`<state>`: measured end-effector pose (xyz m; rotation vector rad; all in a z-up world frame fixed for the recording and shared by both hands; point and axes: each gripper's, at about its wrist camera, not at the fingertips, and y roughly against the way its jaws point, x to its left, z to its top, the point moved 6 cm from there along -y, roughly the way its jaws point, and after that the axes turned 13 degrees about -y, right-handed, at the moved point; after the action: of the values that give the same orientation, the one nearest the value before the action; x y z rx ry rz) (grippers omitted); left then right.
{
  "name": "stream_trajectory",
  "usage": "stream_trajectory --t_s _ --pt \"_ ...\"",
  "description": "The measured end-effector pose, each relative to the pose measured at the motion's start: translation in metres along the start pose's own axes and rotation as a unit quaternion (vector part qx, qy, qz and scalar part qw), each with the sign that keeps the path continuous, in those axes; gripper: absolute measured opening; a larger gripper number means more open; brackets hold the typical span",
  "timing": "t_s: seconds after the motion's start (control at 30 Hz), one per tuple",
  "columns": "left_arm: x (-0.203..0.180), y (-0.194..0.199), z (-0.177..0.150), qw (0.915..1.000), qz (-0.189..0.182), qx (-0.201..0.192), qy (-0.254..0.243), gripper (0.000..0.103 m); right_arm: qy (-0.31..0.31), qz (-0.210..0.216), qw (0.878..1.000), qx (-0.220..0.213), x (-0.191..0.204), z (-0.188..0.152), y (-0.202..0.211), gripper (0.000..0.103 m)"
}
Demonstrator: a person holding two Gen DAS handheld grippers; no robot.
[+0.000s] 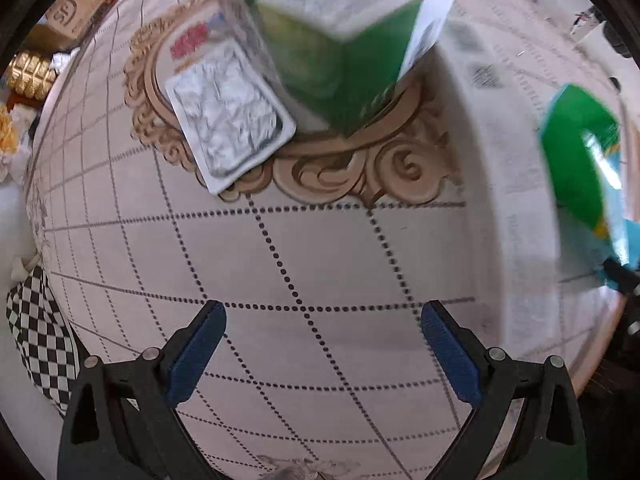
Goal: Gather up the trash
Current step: 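Grasp the white toothpaste box with the left tool while the right tool grasps the green-blue bag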
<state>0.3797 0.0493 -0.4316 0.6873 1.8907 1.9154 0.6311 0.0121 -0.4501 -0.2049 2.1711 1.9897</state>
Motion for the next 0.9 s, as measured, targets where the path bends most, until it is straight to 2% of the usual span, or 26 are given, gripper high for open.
stream_trajectory --t_s 0.1,0.2,0.23,0.27,0.33,0.4,0.47,0.53,0.57,0.7,0.73,0.83,0.87,0.9 --pt "0.009 -0.013 -0.007 0.9998 0.001 0.013 0.012 0.102 0.058 0.027 0.998 0.024 0.008 0.018 -0.02 0.102" --pt "0.016 -0.014 -0.012 0.9996 -0.008 0.013 0.022 0.102 0.059 0.044 0.996 0.041 0.009 0.027 -0.04 0.102" --pt "0.017 -0.013 -0.013 0.9997 -0.004 0.014 0.019 0.102 0.047 0.062 0.996 0.042 0.005 0.03 -0.041 0.102" --pt "0.017 -0.01 -0.013 0.9998 -0.005 0.013 0.017 0.102 0.031 0.075 0.996 0.038 0.001 0.032 -0.039 0.095" --pt "0.017 -0.002 -0.013 0.9998 -0.01 0.004 0.015 0.102 -0.039 0.105 0.993 0.033 -0.018 0.035 -0.037 0.092" --pt "0.015 0.016 -0.01 0.9996 -0.018 -0.017 0.014 0.101 -0.118 0.109 0.987 0.027 -0.041 0.028 -0.038 0.089" --pt "0.007 0.032 -0.006 0.9989 -0.028 -0.035 0.013 0.101 -0.209 0.119 0.97 0.038 -0.064 0.012 -0.042 0.084" --pt "-0.005 0.047 0.003 0.9974 -0.05 -0.051 0.006 0.101 -0.319 0.14 0.935 0.064 -0.087 -0.014 -0.049 0.084" --pt "-0.012 0.052 0.009 0.9966 -0.06 -0.055 0.002 0.101 -0.372 0.151 0.913 0.067 -0.098 -0.029 -0.053 0.084" --pt "-0.045 0.05 0.038 0.9955 -0.074 -0.047 -0.035 0.099 -0.508 0.145 0.846 0.065 -0.129 -0.073 -0.064 0.084" --pt "-0.052 0.047 0.043 0.9956 -0.072 -0.042 -0.041 0.099 -0.527 0.149 0.835 0.064 -0.132 -0.079 -0.066 0.084" --pt "-0.065 0.035 0.061 0.9963 -0.064 -0.023 -0.053 0.099 -0.546 0.146 0.823 0.058 -0.135 -0.084 -0.068 0.084" --pt "-0.065 0.032 0.064 0.9966 -0.058 -0.022 -0.054 0.091 -0.547 0.143 0.823 0.056 -0.138 -0.085 -0.068 0.084" --pt "-0.064 0.031 0.066 0.9968 -0.054 -0.022 -0.054 0.076 -0.549 0.141 0.822 0.053 -0.129 -0.102 -0.066 0.084"
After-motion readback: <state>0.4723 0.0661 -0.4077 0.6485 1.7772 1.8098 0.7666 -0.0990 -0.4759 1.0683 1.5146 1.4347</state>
